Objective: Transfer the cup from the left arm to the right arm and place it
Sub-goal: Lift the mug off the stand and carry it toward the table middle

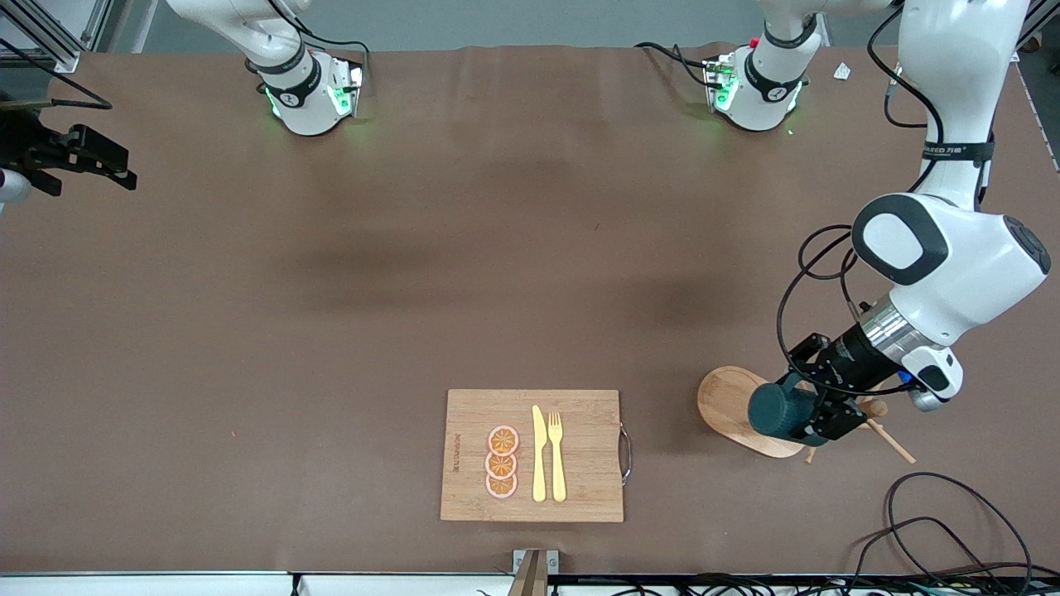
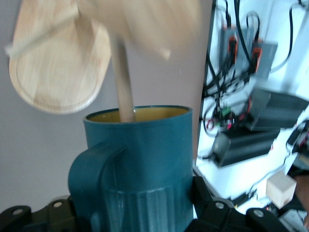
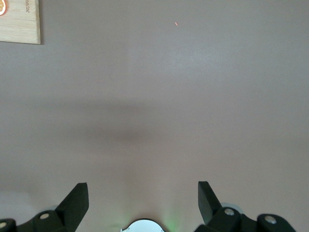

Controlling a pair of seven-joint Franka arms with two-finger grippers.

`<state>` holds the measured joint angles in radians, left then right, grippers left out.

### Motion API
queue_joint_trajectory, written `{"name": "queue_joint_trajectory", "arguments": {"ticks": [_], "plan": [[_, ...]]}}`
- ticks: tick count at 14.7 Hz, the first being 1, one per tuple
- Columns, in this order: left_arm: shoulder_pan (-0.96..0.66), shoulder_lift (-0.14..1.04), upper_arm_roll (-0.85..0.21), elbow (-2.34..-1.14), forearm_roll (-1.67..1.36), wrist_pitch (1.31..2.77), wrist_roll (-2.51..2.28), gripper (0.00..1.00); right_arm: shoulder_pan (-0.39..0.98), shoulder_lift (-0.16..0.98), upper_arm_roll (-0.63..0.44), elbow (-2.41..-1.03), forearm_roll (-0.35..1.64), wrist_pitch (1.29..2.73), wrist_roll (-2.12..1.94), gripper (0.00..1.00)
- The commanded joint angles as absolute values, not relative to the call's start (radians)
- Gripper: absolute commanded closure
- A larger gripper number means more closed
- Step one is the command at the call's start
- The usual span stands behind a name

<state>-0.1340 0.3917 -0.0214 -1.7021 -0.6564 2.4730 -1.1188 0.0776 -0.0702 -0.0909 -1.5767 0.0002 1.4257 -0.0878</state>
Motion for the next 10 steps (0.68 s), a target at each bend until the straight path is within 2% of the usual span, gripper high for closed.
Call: {"name": "queue_joint_trajectory", "arguments": {"ticks": [1,6,10], "plan": [[-0.169,0.379,-0.023,-1.642,-0.534,2.390,-1.163,0.44,0.075,-0.078,-0.092,-1.572,0.012,1.414,-0.090,0.00],[-0.334,0.390,-0.026,-1.576,-0.211,2.301,-1.167,0.44,0.077,-0.078,-0.092,-1.572,0.012,1.416,-0.089,0.00],[-0.474,0.463,-0.020,-1.487,0.004,2.249,-1.169,0.44,0.078,-0.078,-0.091,-1.572,0.012,1.417,-0.089,0.00]]}}
